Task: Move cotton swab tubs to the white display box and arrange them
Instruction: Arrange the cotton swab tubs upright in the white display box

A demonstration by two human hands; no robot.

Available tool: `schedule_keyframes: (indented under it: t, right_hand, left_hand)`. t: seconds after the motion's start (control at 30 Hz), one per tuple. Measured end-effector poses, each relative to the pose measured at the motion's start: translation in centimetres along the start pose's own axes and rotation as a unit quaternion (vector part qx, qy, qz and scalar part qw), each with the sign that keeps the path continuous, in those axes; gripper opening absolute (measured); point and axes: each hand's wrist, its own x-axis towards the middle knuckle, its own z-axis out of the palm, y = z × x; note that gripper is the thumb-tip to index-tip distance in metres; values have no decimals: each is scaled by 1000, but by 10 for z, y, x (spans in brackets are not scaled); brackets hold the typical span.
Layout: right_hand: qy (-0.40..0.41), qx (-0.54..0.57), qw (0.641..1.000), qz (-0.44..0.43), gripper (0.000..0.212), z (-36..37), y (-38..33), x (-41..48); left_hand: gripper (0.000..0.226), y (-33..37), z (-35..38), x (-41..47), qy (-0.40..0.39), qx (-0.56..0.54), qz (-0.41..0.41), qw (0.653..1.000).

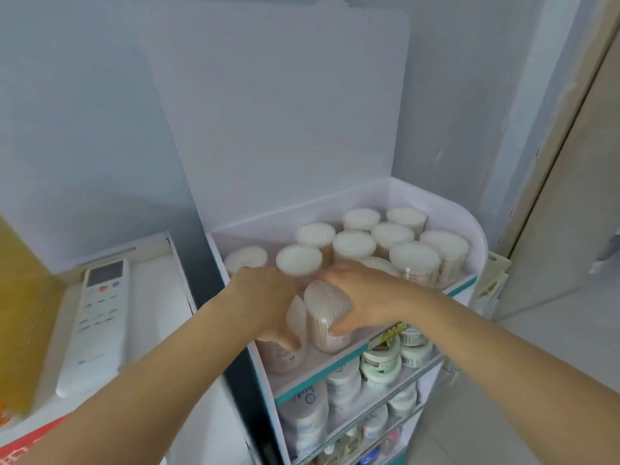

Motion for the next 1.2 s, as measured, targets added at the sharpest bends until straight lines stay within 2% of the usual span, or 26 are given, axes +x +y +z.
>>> schedule_keyframes:
  t: [0.2,0.4,0.5,0.7,0.8,0.93,1.0,1.1,1.2]
  right_hand:
    - [-34,-26,996,-79,88,-12,10,13]
    - [-60,16,988,-144,97,-32,35,11]
    - [-45,14,987,-151,94,-49,55,7]
    - [-67,-51,985,-149,89,-56,82,3]
    - [-47,-88,986,-136,89,-52,84,3]
    - [-36,-98,983,-148,88,-49,82,3]
    - [-62,-98,979,-169,91,-52,81,4]
    - [-125,-101,968,-191,90,-63,82,6]
    - [-119,-89,970,-191,90,-63,81,8]
  left_hand:
    - [55,6,2,-5,3,2,-19,1000]
    - [85,17,-3,-7,-36,-37,-91,994]
    - [89,28,-8,-10,-62,-66,-141,986]
    - [97,50,-18,-15,-91,-89,-216,968]
    - [92,60,-16,-10,-50,-85,-224,970]
    - [80,79,-16,7,6,-137,-210,968]
    - [68,86,-16,14,11,-161,-205,965]
    - [66,87,-18,19,1,-210,-228,951]
    - [67,84,-20,21,1,-222,-239,945]
